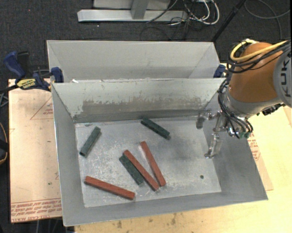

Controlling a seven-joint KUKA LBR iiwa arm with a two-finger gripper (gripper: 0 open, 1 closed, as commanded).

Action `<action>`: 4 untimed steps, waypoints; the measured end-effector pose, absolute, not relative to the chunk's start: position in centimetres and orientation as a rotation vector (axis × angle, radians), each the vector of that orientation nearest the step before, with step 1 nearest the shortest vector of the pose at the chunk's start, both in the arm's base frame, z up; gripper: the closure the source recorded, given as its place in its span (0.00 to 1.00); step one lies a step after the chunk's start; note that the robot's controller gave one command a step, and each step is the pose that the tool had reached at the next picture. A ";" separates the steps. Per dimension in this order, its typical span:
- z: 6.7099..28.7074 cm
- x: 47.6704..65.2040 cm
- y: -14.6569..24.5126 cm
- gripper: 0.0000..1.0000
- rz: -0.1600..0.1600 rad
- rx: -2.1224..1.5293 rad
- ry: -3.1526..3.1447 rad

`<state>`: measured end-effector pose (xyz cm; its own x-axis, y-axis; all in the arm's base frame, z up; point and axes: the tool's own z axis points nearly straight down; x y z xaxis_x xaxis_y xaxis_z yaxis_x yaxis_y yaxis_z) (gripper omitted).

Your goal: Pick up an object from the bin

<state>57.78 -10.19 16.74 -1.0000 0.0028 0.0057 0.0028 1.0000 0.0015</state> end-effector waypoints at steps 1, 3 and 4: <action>17.1 58.0 -10.2 0.00 -0.001 0.000 -3.143; 11.3 61.5 -3.7 0.00 -0.002 -0.151 -3.137; 10.7 65.6 0.4 0.00 -0.005 -0.191 -3.142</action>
Offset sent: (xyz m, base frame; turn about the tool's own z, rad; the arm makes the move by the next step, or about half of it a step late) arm 0.0328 0.0643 -0.0974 0.1719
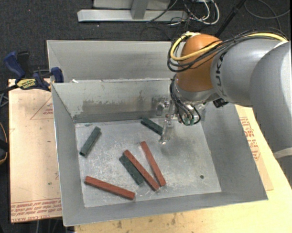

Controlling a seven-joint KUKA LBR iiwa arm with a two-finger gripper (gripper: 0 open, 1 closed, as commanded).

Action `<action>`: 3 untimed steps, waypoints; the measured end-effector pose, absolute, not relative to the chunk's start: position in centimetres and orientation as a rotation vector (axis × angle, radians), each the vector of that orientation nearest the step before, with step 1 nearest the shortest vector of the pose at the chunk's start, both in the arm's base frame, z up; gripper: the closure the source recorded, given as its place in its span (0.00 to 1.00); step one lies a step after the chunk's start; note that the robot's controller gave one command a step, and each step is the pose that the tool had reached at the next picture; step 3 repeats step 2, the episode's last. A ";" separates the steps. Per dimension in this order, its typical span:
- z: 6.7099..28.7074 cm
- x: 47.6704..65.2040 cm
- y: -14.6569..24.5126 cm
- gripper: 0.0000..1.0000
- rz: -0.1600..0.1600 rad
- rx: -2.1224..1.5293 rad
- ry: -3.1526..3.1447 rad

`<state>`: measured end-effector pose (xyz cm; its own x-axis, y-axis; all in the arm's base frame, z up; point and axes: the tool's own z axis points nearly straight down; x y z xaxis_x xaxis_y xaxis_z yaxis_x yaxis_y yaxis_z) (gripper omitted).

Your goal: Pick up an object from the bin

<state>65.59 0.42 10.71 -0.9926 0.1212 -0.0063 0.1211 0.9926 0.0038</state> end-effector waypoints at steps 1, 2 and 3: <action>7.2 65.3 0.1 0.00 0.003 0.282 3.126; 7.1 65.3 0.4 1.00 0.002 0.400 3.112; 7.1 65.3 0.4 1.00 0.002 0.400 3.112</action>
Offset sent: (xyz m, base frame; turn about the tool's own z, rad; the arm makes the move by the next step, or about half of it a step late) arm -0.0044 0.0001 -0.0371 0.1357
